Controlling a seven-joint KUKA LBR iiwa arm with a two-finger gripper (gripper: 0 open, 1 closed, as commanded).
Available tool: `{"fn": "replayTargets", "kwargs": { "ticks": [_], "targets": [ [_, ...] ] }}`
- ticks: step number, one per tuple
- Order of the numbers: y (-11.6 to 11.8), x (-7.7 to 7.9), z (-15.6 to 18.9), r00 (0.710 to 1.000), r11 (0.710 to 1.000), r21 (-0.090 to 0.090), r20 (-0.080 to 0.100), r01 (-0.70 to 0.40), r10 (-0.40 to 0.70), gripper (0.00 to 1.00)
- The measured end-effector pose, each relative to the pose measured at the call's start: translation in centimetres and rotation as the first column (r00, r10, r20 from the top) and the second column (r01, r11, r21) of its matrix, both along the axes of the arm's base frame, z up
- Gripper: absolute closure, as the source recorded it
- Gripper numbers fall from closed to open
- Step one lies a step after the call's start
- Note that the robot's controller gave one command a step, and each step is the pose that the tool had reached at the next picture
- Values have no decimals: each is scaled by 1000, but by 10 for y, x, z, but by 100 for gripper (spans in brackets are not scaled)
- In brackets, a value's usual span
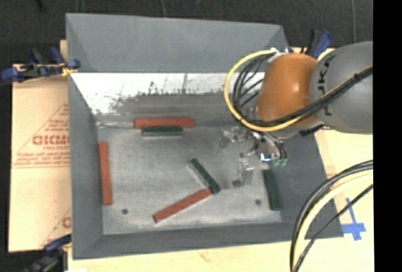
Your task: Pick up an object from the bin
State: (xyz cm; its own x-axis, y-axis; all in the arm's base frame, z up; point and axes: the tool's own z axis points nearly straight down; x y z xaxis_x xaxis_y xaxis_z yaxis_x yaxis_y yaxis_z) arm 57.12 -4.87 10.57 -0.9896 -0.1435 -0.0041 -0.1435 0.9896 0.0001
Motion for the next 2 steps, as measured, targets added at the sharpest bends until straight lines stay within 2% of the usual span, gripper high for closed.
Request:
{"fn": "replayTargets", "kwargs": {
  "ticks": [1, 2],
  "targets": [
    [35, -53, -35, 981, 981, 0, -2, 192, -192, 100],
    [35, -53, -35, 982, 982, -1, -2, 190, -190, 0]
  ]
}}
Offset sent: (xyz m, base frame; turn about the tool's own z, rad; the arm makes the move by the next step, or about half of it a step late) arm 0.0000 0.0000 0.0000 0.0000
